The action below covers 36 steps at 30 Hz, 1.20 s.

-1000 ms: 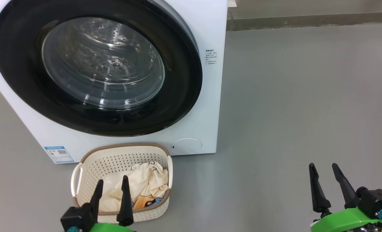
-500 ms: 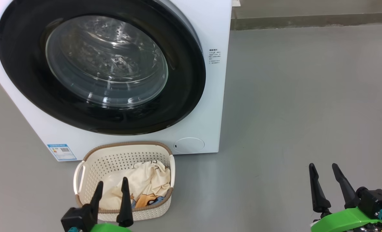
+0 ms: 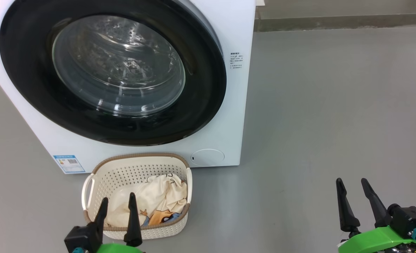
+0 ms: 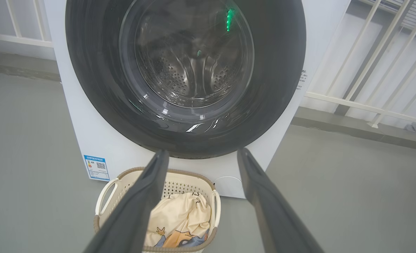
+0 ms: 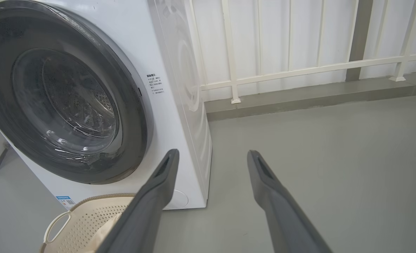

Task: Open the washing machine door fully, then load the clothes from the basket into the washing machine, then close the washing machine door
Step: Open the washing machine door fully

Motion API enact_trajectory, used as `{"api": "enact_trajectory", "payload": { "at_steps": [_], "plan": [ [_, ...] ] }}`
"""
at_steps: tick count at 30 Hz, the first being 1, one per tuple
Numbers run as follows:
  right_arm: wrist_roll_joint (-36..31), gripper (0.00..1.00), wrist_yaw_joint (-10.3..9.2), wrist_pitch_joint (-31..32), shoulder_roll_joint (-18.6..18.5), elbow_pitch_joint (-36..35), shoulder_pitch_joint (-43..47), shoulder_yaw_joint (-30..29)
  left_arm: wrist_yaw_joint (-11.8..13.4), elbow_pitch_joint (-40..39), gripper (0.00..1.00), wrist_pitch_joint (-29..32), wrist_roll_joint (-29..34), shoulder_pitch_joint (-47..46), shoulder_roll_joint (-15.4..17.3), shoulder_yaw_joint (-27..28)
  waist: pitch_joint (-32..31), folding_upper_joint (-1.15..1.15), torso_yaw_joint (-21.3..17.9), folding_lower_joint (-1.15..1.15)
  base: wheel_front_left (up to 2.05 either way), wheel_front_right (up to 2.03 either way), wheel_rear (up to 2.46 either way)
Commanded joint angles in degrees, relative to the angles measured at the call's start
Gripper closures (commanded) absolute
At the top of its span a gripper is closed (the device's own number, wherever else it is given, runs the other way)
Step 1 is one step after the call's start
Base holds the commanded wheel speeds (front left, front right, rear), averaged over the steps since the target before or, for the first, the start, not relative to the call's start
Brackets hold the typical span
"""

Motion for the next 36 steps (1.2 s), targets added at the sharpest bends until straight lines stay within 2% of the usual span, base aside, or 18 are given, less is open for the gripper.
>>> {"api": "enact_trajectory", "payload": {
  "at_steps": [1, 7, 8, 9, 13, 17, 21, 26, 29, 33, 36],
  "plan": [
    [0.5, 0.00, 0.09, -0.7, -0.6, -1.4, -2.6, 1.5, 0.4, -1.4, 0.00, -0.8, 0.7, -1.2, 0.4, 2.0, 0.1, -0.01, 0.1, 0.00, 0.00, 0.00, 0.00],
    [0.7, 0.00, 0.09, -0.7, -0.6, -1.4, -2.5, 1.9, 0.4, -1.4, 0.00, -0.8, 1.2, -1.2, 0.4, 1.9, 0.3, -0.01, 0.5, 0.00, 0.00, 0.00, 0.00],
    [1.6, 0.58, 0.09, -0.4, -0.6, -1.0, -2.5, 2.2, 0.4, -1.4, 0.00, -0.8, 1.2, -1.2, 0.4, 1.8, 0.3, -0.01, 0.5, 0.00, 0.00, 0.00, 0.00],
    [2.0, 1.00, 0.09, -0.4, -0.6, -0.9, -2.5, 2.3, 0.3, -1.5, 0.00, -0.8, 1.1, -1.2, 0.4, 1.8, 0.3, -0.01, 0.6, 0.00, 0.00, 0.00, 0.00],
    [4.1, 1.00, 0.09, -0.5, -0.6, -0.9, -2.6, 3.7, 0.2, -1.5, 0.00, -0.8, 1.1, -1.1, 0.4, 1.7, 0.4, -0.01, 1.1, 0.00, 0.00, 0.00, 0.00],
    [11.6, 1.00, 0.09, 0.0, -0.6, 0.0, -3.0, 4.9, 0.2, -1.6, 0.00, -0.8, 1.2, -1.1, 0.4, 1.7, 0.9, -0.01, 1.6, 0.00, 0.00, 0.00, 0.00],
    [25.6, 1.00, 0.09, 1.3, -0.6, 2.3, -4.4, 5.4, 0.1, -2.2, 0.00, -0.8, 1.3, -1.5, 0.4, 1.5, 1.9, -0.01, 2.5, 0.00, 0.00, 0.00, 0.00],
    [47.8, 1.00, 0.09, 4.1, -0.6, 5.3, -8.1, 6.6, 0.0, -2.8, 0.00, -0.8, 1.1, -2.2, 0.4, 1.3, 3.9, -0.01, 3.4, 0.00, 0.00, 0.00, 0.00],
    [56.5, 1.00, 0.09, 6.2, -0.6, 6.3, -11.0, 6.5, -0.1, -3.4, 0.00, -0.8, 0.8, -2.9, 0.4, 0.8, 5.5, -0.01, 4.2, 0.00, 0.00, 0.00, 0.00],
    [62.2, 1.00, 0.09, 10.0, -0.6, 6.3, -14.7, 5.5, -0.1, -3.7, 0.00, -0.8, 0.3, -3.8, 0.4, -0.1, 7.6, -0.01, 5.5, 0.00, 0.00, 0.00, 0.00],
    [63.4, 1.00, 0.09, 12.0, -0.6, 6.9, -16.5, 4.3, -0.1, -3.8, 0.00, -0.8, 0.1, -4.4, 0.4, -0.9, 8.5, -0.01, 6.4, 0.00, 0.00, 0.00, 0.00]
  ]
}}
